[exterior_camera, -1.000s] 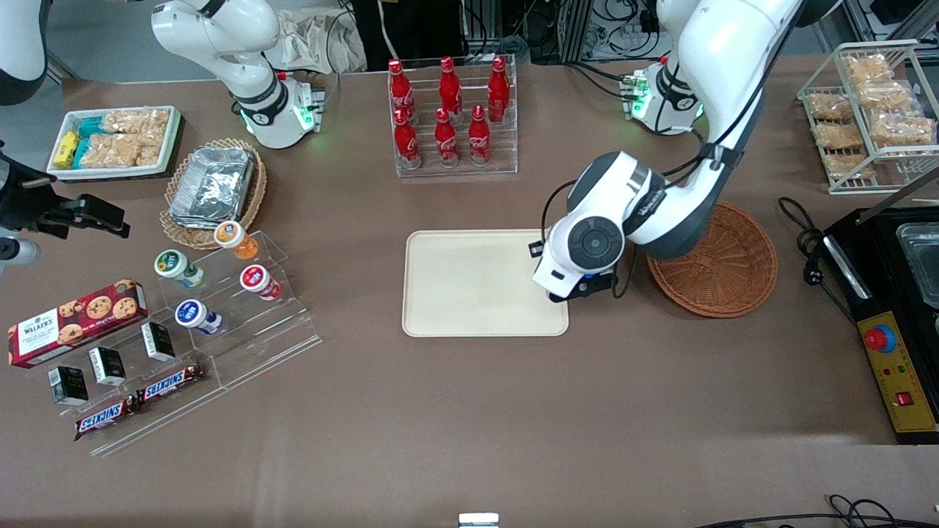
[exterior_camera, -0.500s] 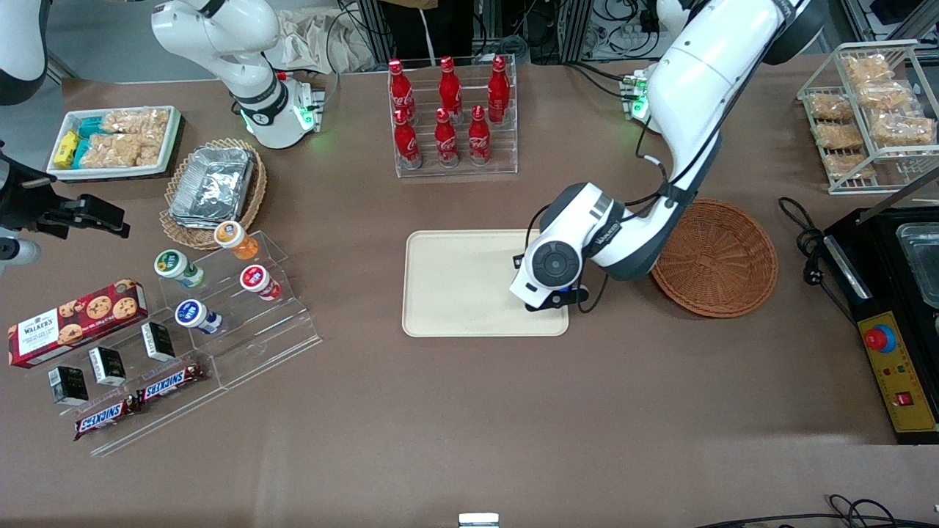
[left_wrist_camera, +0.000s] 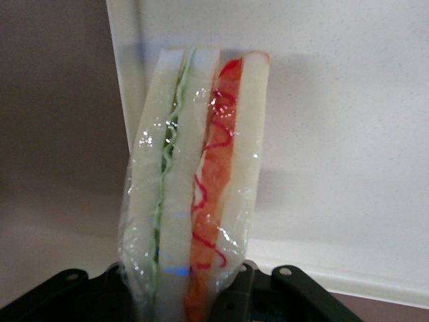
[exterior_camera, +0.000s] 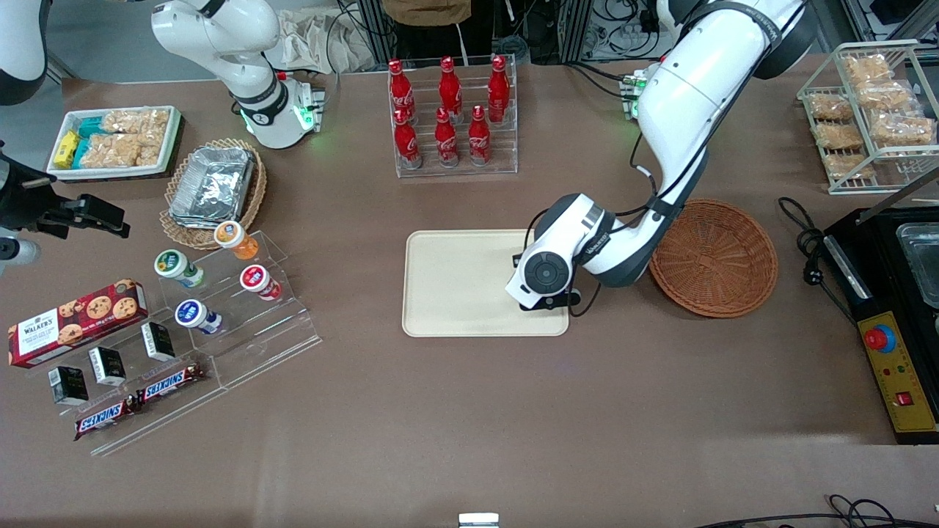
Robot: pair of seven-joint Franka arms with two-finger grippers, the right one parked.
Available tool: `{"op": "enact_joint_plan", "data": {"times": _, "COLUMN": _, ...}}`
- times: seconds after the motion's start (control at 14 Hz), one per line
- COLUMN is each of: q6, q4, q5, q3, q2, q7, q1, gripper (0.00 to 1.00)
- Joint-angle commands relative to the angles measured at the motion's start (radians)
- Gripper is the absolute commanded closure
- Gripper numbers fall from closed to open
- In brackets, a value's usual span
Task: Place sandwich from basket to tray
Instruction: 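Carry the sandwich over the cream tray and lower it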
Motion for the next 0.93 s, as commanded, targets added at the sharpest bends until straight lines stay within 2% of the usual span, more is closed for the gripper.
{"op": "enact_joint_plan", "data": {"times": 0.0, "q6": -0.005, "q4": 0.03, "q5": 0.023, "q3": 0.003, "q2": 0.025, "q7": 0.012, "q1": -0.005, "gripper": 0.65}}
{"op": "enact_joint_plan", "data": {"times": 0.21, "q6": -0.007, "q4": 0.03, "q5": 0.025, "q3": 0.005, "q2": 0.032, "q7": 0.012, "q1": -0.003, "gripper": 0.6}}
{"op": "enact_joint_plan", "data": {"times": 0.29, "q6": -0.007, "q4": 0.03, "q5": 0.025, "q3": 0.005, "q2": 0.033, "q7": 0.014, "q1": -0.002, "gripper": 0.51}}
{"op": "enact_joint_plan", "data": {"times": 0.36, "q6": -0.007, "q4": 0.03, "q5": 0.025, "q3": 0.006, "q2": 0.031, "q7": 0.014, "q1": -0.002, "gripper": 0.29}}
{"op": "enact_joint_plan", "data": {"times": 0.43, "q6": -0.007, "q4": 0.033, "q5": 0.025, "q3": 0.006, "q2": 0.029, "q7": 0.012, "q1": 0.0, "gripper": 0.0}}
{"op": "enact_joint_plan", "data": {"times": 0.86, "q6": -0.047, "q4": 0.037, "q5": 0.008, "q3": 0.009, "q2": -0.062, "q7": -0.008, "q1": 0.009, "gripper": 0.0}}
